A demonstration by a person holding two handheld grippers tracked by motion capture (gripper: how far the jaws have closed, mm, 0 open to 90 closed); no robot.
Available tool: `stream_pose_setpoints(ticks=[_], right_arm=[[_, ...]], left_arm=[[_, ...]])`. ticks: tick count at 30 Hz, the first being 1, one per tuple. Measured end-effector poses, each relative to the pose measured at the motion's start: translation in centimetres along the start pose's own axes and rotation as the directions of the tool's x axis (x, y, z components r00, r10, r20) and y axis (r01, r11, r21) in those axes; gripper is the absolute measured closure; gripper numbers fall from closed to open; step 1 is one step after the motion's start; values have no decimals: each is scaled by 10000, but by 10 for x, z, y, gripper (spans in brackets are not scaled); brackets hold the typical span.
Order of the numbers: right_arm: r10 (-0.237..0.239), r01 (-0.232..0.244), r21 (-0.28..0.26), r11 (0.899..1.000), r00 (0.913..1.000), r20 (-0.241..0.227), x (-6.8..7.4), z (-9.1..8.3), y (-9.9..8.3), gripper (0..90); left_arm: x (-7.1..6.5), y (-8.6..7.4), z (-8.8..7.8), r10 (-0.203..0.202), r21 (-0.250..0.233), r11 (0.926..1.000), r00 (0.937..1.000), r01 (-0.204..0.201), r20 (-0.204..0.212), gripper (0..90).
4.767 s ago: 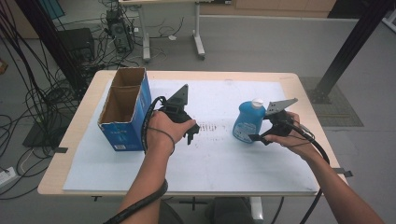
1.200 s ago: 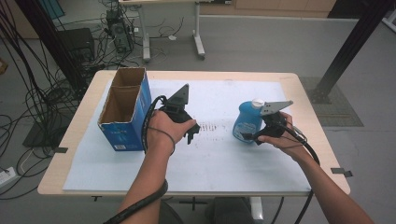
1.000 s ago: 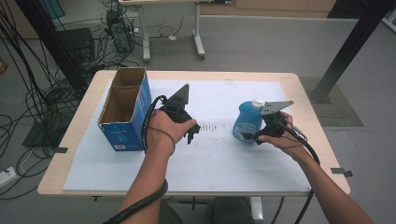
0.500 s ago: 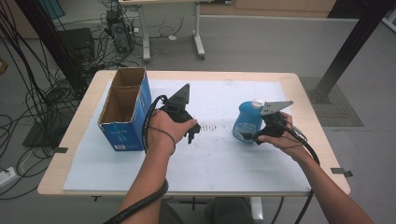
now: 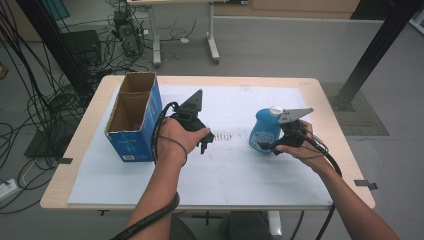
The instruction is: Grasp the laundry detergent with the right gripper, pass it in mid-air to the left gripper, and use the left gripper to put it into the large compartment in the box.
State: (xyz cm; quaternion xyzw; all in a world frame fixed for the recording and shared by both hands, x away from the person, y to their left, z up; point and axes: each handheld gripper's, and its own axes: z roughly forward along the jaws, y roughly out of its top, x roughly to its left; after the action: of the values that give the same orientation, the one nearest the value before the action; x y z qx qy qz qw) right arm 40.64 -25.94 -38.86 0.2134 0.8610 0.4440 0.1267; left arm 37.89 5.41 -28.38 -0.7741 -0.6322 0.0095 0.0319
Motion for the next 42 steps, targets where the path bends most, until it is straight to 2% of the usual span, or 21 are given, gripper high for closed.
stream_pose_setpoints(ticks=[15, 20, 30, 42], right_arm=[[-36, 36, -25, 10000, 10000, 5, 0, 1, 0, 35], [-72, 72, -30, 10000, 9999, 88, 0, 1, -1, 80], [-177, 177, 2, 9998, 9996, 235, -1, 0, -5, 277], [-159, 163, -97, 9998, 9990, 408, -6, -2, -6, 402]], left_arm=[[0, 0, 0, 2, 3, 10000, 10000, -2, -8, 55], [1, 0, 0, 31, 8, 10000, 10000, -31, -1, 55], [2, -1, 4, -12, 36, 10000, 10000, 12, 22, 55], [1, 1, 2, 6, 26, 10000, 10000, -6, 5, 55]])
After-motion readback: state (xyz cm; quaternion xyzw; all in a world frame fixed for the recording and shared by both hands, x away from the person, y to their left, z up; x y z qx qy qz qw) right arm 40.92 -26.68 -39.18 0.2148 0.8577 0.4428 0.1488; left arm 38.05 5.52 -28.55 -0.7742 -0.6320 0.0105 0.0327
